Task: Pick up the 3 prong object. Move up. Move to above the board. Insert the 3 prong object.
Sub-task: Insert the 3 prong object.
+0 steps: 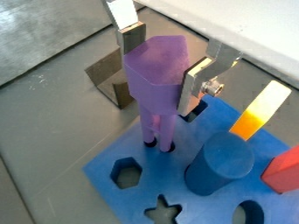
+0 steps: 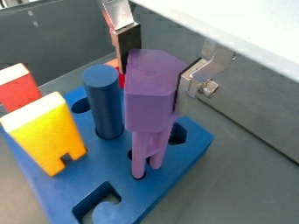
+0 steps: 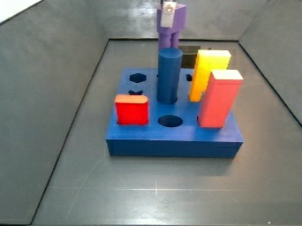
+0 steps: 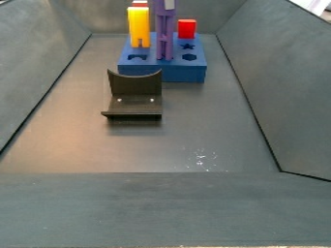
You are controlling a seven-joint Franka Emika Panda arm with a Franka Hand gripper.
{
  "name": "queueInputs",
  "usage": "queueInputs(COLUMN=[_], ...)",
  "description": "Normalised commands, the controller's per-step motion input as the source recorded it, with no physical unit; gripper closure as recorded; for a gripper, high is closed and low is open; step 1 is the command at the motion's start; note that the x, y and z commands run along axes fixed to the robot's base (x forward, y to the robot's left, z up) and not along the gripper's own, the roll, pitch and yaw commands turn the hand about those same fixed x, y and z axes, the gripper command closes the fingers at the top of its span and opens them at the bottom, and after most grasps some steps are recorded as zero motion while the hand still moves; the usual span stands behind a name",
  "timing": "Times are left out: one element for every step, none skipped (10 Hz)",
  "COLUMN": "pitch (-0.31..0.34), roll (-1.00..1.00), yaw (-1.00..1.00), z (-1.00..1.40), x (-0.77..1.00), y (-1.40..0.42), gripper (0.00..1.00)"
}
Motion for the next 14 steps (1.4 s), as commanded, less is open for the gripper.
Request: queueInputs(pitch=[-0.023, -0.043, -0.061, -0.041, -0.046, -0.043, 0.0, -0.05, -0.076, -0.089, 0.0, -0.004, -0.034, -0.057], roll=[0.0, 0.0, 0.0, 0.0, -0.03, 0.0, 0.0, -0.03, -0.02, 0.0, -0.02, 0.0, 0.06, 0.07], yaw=[0.0, 0.0, 0.07, 0.32, 0.26, 0.04, 0.0, 0.35, 0.32, 0.5, 0.0, 0.02, 0.14, 0.24], z=[0.0, -0.11, -0.33, -0.21, -0.09, -0.02, 0.0, -0.2, -0.29, -0.29, 0.0, -0.17, -0.33, -0.37], x=[0.0, 0.04, 0.27, 0.12, 0.0, 0.0, 0.0, 0.21, 0.13, 0.08, 0.0, 0.02, 0.0, 0.0], y=[0.0, -0.04, -0.11, -0.01, 0.0, -0.03, 0.04, 0.07, 0.05, 0.14, 0.0, 0.0, -0.01, -0.12], gripper=[1.0, 1.0, 1.0, 1.0, 1.0, 1.0, 1.0, 1.0, 1.0, 1.0, 1.0, 1.0, 1.0, 1.0])
